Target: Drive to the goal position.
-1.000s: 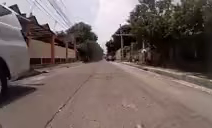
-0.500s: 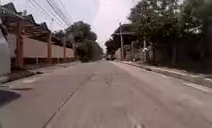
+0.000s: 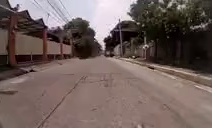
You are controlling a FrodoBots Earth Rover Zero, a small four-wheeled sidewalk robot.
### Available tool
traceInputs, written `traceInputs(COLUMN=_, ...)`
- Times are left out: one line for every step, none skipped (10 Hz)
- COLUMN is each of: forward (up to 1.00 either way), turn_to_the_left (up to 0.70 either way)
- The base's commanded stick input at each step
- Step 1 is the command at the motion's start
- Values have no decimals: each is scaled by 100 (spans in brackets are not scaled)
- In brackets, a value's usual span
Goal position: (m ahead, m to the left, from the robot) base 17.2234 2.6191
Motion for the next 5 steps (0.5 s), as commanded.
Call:
traceInputs(forward=100, turn_to_the_left=3)
traceInputs(forward=100, turn_to_the_left=3)
traceInputs(forward=100, turn_to_the_left=3)
traceInputs(forward=100, turn_to_the_left=3)
traceInputs(forward=100, turn_to_the_left=3)
